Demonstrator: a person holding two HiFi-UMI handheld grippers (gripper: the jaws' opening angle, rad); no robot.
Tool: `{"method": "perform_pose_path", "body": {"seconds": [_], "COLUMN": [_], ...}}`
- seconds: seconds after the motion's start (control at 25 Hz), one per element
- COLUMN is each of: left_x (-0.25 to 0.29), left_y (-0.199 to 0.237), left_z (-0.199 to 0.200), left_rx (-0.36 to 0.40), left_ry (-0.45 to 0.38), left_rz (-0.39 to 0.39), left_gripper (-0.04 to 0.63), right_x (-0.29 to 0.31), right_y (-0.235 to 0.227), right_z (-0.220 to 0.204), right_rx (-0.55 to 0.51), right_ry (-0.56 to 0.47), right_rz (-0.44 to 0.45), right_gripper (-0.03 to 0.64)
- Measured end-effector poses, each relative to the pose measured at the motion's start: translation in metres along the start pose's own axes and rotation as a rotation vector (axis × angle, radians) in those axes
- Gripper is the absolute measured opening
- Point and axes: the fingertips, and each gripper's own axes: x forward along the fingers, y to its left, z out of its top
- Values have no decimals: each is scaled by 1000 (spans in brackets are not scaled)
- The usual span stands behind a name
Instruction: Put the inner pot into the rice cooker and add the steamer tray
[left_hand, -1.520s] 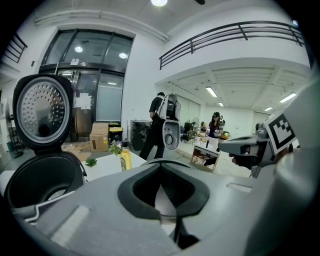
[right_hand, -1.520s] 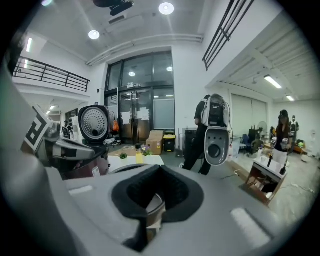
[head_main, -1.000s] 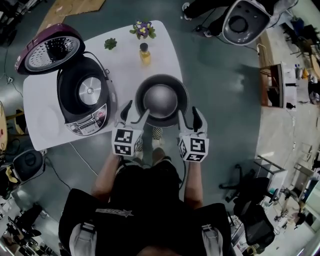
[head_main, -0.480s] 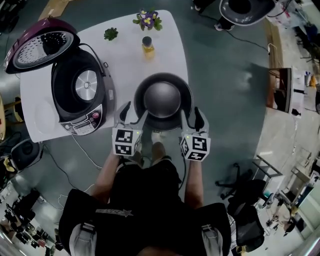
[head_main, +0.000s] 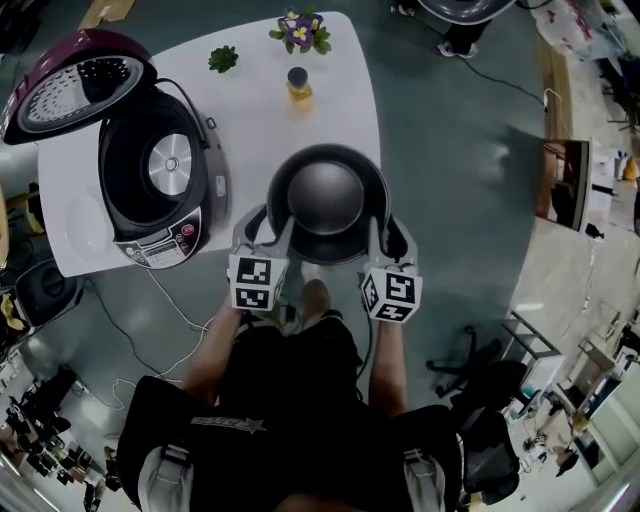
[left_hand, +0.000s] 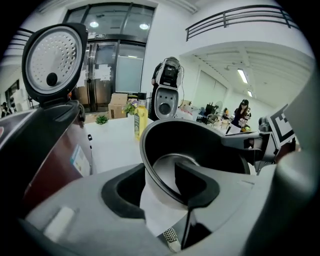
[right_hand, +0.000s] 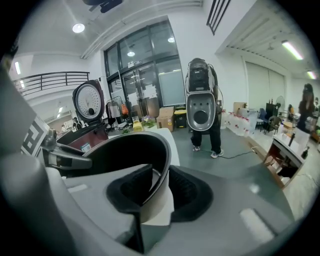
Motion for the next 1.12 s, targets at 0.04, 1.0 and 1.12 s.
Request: {"method": "perform_pose_path", "body": {"seconds": [0.04,1.0,1.12], "left_x": [0,-50,-63], "left_y": [1,-1,2], "left_z": [1,62,77], "left_rx": [-1,26,28], "left_ry": [-3,-161,-200], "left_rz": [8,136,161], "left_gripper": [193,170,167], "right_x": [0,-30,-37], "right_y": [0,10,15], "right_z": [0,72,90], "right_rx": [-1,-50,-63], "right_ry": [-1,-150,-187], "right_rz": [1,37,55], "right_gripper": [103,84,84]}}
